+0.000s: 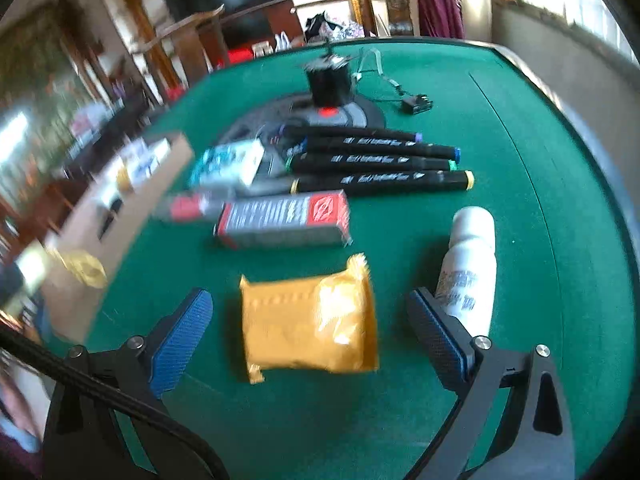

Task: Organize objects
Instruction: 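Grasp the yellow packet with the right gripper, then place the keychain toy and yellow packet into the tray, open both grippers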

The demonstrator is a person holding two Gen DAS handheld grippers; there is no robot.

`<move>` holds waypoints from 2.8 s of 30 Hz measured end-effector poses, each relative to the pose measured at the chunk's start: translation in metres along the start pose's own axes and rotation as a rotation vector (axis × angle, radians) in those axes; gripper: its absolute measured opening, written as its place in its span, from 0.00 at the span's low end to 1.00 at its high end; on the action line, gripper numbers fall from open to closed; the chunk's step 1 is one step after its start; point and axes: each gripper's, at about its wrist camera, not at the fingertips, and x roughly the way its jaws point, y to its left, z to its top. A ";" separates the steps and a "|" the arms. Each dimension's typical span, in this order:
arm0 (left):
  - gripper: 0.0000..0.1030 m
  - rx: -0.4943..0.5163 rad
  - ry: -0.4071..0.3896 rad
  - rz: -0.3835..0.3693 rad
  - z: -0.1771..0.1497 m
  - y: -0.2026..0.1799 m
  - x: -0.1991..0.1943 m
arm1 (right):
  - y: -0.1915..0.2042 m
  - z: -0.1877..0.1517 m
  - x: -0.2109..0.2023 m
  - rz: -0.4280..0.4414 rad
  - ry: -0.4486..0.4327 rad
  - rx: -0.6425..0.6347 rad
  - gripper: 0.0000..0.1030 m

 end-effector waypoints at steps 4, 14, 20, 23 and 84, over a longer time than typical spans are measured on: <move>0.39 -0.032 -0.004 0.038 -0.001 0.021 -0.006 | 0.020 -0.005 0.014 -0.079 0.032 -0.076 0.96; 0.39 -0.106 -0.029 0.162 0.001 0.079 -0.025 | 0.026 -0.008 0.019 -0.154 0.067 -0.097 0.62; 0.39 -0.105 -0.069 0.217 0.018 0.107 -0.042 | 0.051 0.011 -0.015 -0.047 -0.008 -0.088 0.62; 0.39 -0.090 -0.073 0.243 0.029 0.117 -0.040 | 0.081 0.030 -0.032 0.064 -0.043 -0.114 0.62; 0.60 -0.273 0.001 0.245 0.024 0.170 -0.036 | 0.228 0.064 0.048 -0.003 -0.015 -0.527 0.68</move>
